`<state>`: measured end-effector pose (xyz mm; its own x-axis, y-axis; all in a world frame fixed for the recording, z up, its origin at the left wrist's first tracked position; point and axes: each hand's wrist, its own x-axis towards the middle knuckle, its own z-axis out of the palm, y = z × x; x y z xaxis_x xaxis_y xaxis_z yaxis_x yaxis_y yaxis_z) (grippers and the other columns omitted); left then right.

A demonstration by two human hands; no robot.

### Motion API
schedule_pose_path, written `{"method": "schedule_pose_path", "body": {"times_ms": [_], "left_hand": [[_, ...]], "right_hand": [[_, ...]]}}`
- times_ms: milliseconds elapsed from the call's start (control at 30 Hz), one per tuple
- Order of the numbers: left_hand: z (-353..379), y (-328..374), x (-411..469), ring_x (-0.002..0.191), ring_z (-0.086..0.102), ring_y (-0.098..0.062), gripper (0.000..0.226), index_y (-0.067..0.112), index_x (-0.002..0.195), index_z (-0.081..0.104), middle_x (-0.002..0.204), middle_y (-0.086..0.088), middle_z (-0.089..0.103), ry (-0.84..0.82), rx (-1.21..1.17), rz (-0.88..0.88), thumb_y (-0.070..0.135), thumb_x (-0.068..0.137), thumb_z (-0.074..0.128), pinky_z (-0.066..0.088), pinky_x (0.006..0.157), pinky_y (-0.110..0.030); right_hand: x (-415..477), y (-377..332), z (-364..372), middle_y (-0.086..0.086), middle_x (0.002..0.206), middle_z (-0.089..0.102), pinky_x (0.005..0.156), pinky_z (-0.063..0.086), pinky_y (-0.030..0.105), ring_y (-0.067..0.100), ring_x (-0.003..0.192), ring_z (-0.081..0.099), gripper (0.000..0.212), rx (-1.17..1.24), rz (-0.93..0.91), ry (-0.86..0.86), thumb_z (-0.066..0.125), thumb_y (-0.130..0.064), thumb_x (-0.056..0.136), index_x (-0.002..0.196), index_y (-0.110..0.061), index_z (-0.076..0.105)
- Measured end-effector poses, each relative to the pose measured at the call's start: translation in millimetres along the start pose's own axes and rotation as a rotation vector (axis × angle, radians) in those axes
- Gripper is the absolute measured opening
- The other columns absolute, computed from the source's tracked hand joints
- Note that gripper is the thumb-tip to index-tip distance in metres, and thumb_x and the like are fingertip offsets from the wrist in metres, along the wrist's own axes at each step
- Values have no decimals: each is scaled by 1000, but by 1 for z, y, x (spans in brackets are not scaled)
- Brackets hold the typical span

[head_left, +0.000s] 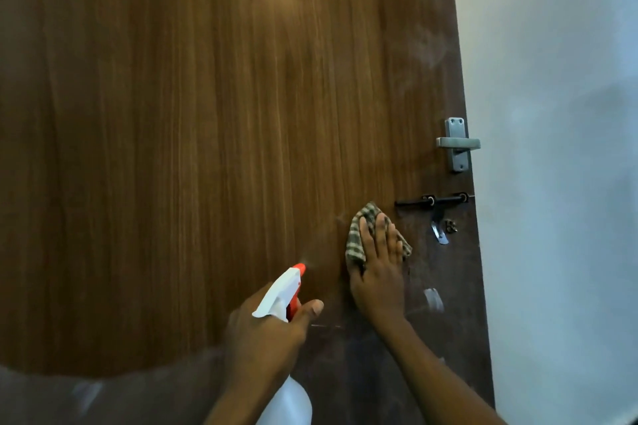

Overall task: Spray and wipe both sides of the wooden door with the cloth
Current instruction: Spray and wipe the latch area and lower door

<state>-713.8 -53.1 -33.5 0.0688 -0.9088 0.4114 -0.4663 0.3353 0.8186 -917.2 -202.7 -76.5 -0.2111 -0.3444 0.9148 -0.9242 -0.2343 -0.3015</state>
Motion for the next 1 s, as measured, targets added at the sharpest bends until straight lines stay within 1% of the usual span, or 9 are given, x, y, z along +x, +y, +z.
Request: {"method": "schedule_pose_path", "body": {"times_ms": [100,200,300,367,500,600,700,867,1000], "left_hand": [[16,3,-4,129,42,-18,68,22,139,31,146,2,38,-71,62,15,46,82,60,34,106,-24],[35,-1,0,121,49,-22,94,23,124,39,134,-2,48,-176,-39,-63,59,48,81,37,105,-30],[55,4,4,117,52,-21,62,21,134,40,136,0,48,-121,30,-14,40,80,66,43,103,-34],[63,12,6,114,56,-19,57,25,135,43,128,10,52,-60,25,34,39,83,62,47,99,-34],[79,34,12,99,64,-24,59,22,129,50,115,4,60,9,-21,41,43,78,67,50,93,-38],[93,46,21,100,63,-26,64,17,131,47,125,-6,59,9,-61,41,43,77,68,52,91,-42],[103,52,25,92,66,-22,58,19,129,51,118,-4,64,10,-51,130,42,78,68,54,84,-33],[115,52,35,98,65,-23,62,22,130,49,126,-1,59,-2,-45,135,46,76,68,56,84,-35],[121,54,42,99,65,-24,64,22,133,47,129,-2,58,-48,-89,177,47,78,66,54,87,-37]], "right_hand": [[-19,31,-2,-1,165,0,120,19,55,23,152,-2,75,-82,-137,-48,41,-43,93,156,-35,2],[-19,53,-9,-1,165,2,118,22,56,22,152,-1,72,-43,-78,-41,38,-45,94,156,-35,4],[13,27,-10,0,165,-3,121,11,53,23,152,-8,72,7,106,7,33,-48,91,156,-35,6],[28,10,-8,3,165,-7,122,1,50,26,151,-11,74,5,124,-4,36,-49,90,156,-37,4],[2,29,2,7,165,7,120,9,54,33,151,2,69,-44,-182,-12,44,-51,95,156,-34,15],[-21,60,3,3,165,11,118,18,54,29,151,10,63,-15,-265,0,38,-48,100,156,-35,13],[-15,77,-4,1,165,7,120,17,53,24,152,5,67,28,-97,8,42,-43,96,156,-33,13],[45,52,-14,-3,165,-5,122,9,49,21,152,-2,67,154,442,22,31,-49,100,154,-35,-6],[31,48,-13,0,165,-1,122,9,43,20,152,-2,70,101,234,50,35,-50,98,155,-32,-2]]}}
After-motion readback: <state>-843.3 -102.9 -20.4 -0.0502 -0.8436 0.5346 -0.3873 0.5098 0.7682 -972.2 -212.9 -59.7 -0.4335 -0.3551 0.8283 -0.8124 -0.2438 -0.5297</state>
